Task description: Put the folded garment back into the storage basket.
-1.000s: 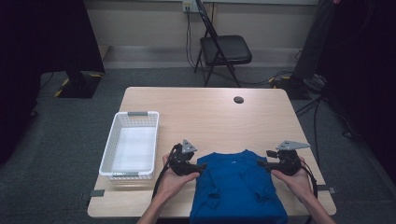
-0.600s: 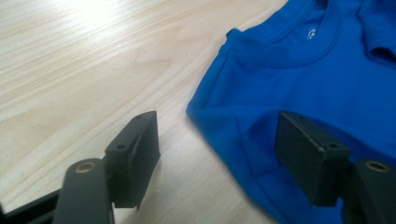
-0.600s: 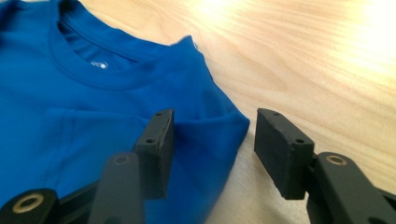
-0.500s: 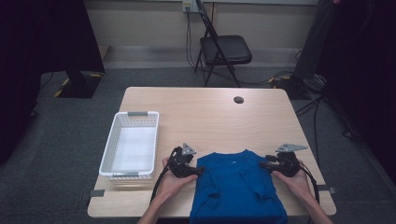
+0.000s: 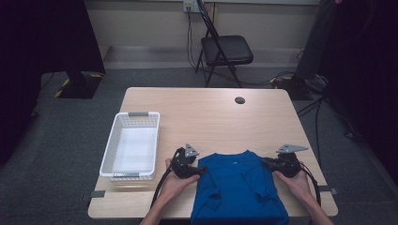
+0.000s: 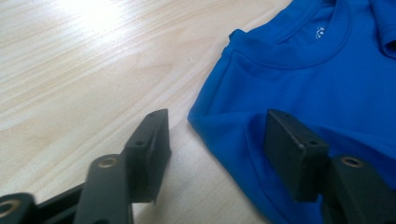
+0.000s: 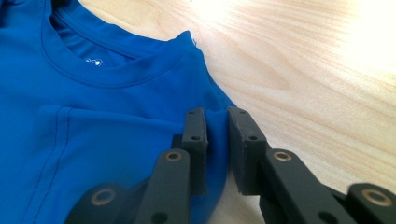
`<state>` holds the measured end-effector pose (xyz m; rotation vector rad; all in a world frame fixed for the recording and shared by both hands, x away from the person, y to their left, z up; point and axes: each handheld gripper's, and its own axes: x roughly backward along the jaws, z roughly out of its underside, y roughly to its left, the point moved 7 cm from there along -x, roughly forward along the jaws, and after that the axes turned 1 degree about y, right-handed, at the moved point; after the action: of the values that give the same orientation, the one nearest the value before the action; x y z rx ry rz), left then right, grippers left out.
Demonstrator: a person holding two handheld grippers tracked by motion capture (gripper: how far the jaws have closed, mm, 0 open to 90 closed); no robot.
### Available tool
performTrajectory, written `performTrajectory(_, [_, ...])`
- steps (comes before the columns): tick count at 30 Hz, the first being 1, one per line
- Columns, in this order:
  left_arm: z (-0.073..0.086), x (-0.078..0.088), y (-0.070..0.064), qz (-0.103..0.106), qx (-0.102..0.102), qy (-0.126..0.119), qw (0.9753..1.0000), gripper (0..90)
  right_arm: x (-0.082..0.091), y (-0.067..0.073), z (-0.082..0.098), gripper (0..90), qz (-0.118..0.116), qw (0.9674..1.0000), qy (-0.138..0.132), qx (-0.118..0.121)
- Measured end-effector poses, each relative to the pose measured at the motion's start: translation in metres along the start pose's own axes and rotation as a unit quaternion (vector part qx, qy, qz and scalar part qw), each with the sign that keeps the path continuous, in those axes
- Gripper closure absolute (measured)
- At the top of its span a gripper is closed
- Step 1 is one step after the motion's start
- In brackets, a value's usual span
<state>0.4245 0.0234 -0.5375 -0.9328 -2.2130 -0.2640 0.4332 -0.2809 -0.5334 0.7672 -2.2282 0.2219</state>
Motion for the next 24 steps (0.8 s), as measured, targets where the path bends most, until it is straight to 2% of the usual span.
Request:
performTrajectory(3, [0.001, 0.0, -0.001, -0.01, -0.013, -0.002, 0.9999, 47.9, 0.0, 0.0, 0.0, 78.3, 0.0, 1.0, -0.001, 0.001])
performTrajectory(7, [0.003, 0.001, -0.007, 0.002, -0.023, -0.009, 0.9997, 59.3, 0.0, 0.0, 0.001, 78.3, 0.001, 1.0, -0.003, 0.0])
performTrajectory(10, [0.003, 0.001, -0.01, 0.008, -0.025, -0.012, 0.9996, 63.4, 0.0, 0.001, 0.001, 78.3, 0.003, 1.0, -0.003, 0.002])
performTrajectory(12, [0.003, 0.001, -0.01, 0.012, -0.023, -0.012, 0.9996, 66.1, 0.0, 0.001, 0.001, 78.4, 0.003, 1.0, -0.002, 0.002])
performTrajectory(17, [0.003, 0.001, -0.011, 0.032, -0.009, -0.014, 0.9994, 79.5, 0.0, 0.001, 0.001, 80.4, -0.001, 1.0, -0.002, 0.0])
performTrajectory(21, [0.003, 0.0, -0.011, 0.039, 0.004, -0.014, 0.9991, 83.9, 0.001, 0.002, 0.002, 82.0, -0.003, 1.0, -0.001, -0.004])
performTrajectory(24, [0.003, 0.001, -0.009, 0.054, 0.018, -0.011, 0.9983, 84.8, 0.001, 0.003, 0.002, 84.1, -0.008, 0.9999, -0.001, -0.008])
